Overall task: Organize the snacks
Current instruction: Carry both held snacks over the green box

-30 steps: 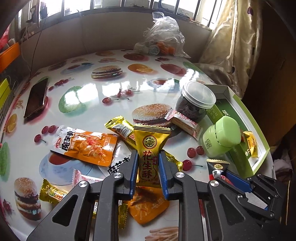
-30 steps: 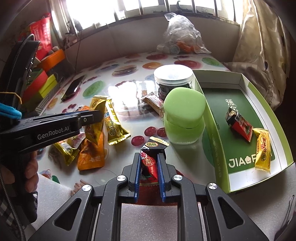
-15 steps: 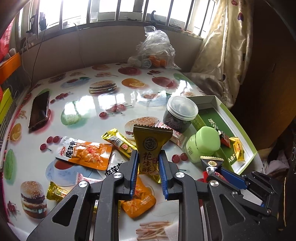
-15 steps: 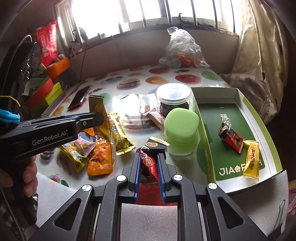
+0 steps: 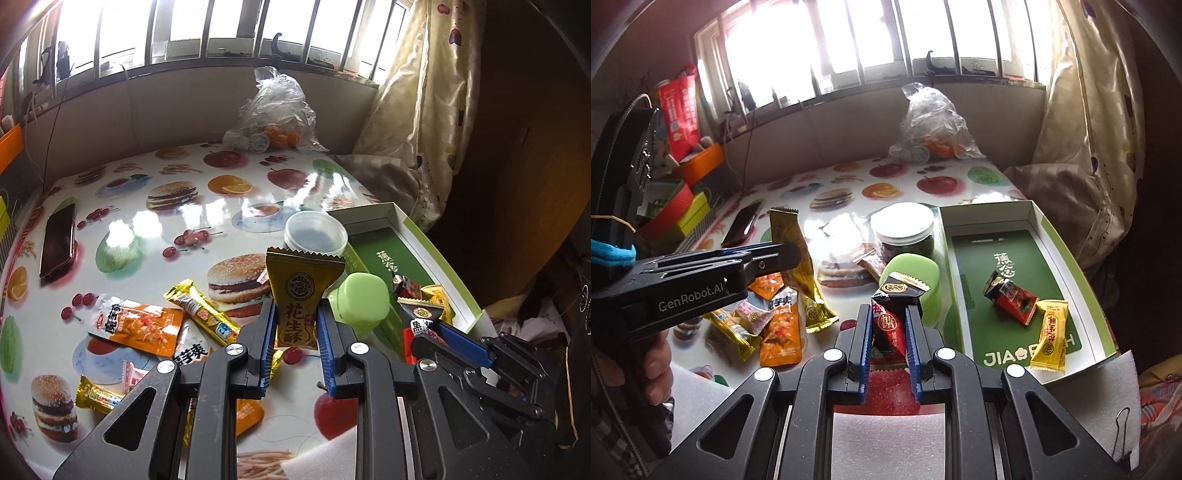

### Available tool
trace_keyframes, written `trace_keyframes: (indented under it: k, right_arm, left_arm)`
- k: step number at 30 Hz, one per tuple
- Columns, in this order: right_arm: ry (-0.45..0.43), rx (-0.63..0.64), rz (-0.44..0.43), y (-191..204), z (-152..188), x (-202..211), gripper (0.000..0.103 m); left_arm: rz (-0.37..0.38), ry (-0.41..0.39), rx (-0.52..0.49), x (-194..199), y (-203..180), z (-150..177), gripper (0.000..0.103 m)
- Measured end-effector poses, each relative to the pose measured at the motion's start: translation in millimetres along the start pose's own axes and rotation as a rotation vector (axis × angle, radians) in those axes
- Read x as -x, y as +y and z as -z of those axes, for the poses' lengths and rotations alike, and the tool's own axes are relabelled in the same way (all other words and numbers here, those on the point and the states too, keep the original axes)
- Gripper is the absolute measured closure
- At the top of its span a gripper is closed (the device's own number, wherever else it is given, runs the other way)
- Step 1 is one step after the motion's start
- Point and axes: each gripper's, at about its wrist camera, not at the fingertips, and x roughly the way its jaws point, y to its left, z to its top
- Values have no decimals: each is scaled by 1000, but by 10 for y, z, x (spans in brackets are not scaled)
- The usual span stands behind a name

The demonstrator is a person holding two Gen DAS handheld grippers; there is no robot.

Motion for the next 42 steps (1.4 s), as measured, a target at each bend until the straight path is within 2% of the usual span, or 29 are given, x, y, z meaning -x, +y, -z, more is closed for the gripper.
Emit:
trace_keyframes:
  k: [13,24,29,42]
  right_arm:
    - [-40,-66,76,-507,-50,195,87]
    - [-27,-145,144,-1022,-29,156,87]
    - [-7,-160,155,-1174,-1,44,87]
    - [33,-189,175,-1541,76,-153,87]
  left_arm:
    - [96,13,-58,-171,-517,-223,80]
    - [166,61,-82,-456,-904,-358,80]
    - [186,108,-82,-632,-1024,-335,80]
    - [177,197,-128,-920,-1330,-123,80]
